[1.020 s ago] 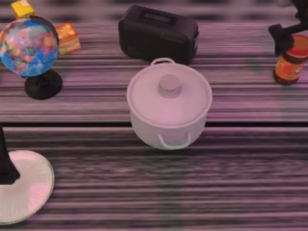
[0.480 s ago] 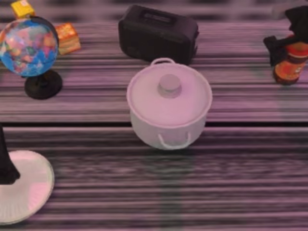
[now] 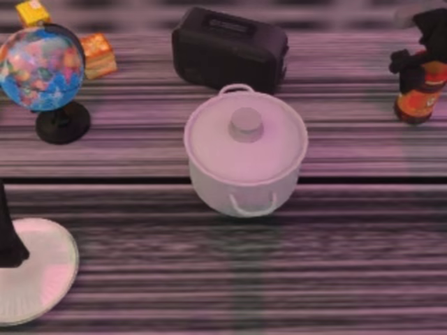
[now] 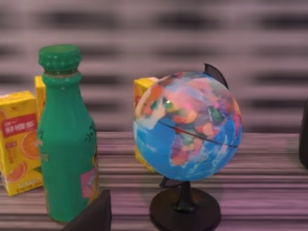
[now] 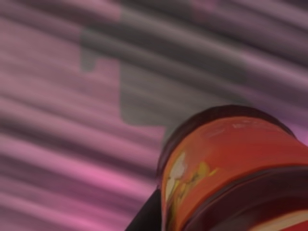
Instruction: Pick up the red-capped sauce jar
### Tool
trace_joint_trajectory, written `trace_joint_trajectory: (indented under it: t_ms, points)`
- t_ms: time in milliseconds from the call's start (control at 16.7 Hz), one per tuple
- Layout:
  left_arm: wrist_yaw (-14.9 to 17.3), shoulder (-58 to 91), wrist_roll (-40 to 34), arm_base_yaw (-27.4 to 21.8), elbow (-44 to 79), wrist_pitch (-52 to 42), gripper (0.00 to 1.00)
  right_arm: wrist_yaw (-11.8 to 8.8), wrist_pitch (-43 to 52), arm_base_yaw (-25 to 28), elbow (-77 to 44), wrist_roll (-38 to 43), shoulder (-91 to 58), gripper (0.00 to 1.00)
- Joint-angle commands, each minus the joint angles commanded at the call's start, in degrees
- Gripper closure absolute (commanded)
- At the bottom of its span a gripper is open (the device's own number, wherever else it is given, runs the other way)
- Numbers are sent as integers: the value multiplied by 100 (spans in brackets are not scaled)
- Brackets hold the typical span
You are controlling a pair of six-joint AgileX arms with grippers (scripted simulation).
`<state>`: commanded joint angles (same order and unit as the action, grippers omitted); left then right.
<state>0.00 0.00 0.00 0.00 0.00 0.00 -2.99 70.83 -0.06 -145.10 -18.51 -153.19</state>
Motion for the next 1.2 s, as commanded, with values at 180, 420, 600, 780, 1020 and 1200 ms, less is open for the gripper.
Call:
trace_joint_trajectory:
  t_ms: [180,420,600,780,1020,1200]
  points:
    - [0,0,0,0,0,0,0,0,0,0,0,0,0,83]
    - [0,0,0,0,0,0,0,0,0,0,0,0,0,100]
    - [0,0,0,0,0,0,0,0,0,0,0,0,0,100]
    - [0,0,0,0,0,0,0,0,0,0,0,0,0,100]
    - [0,0,0,0,0,0,0,-5,-22,-8,220,13,223,100]
    - [0,0,0,0,0,0,0,-17,-69,13,978,17,955,100]
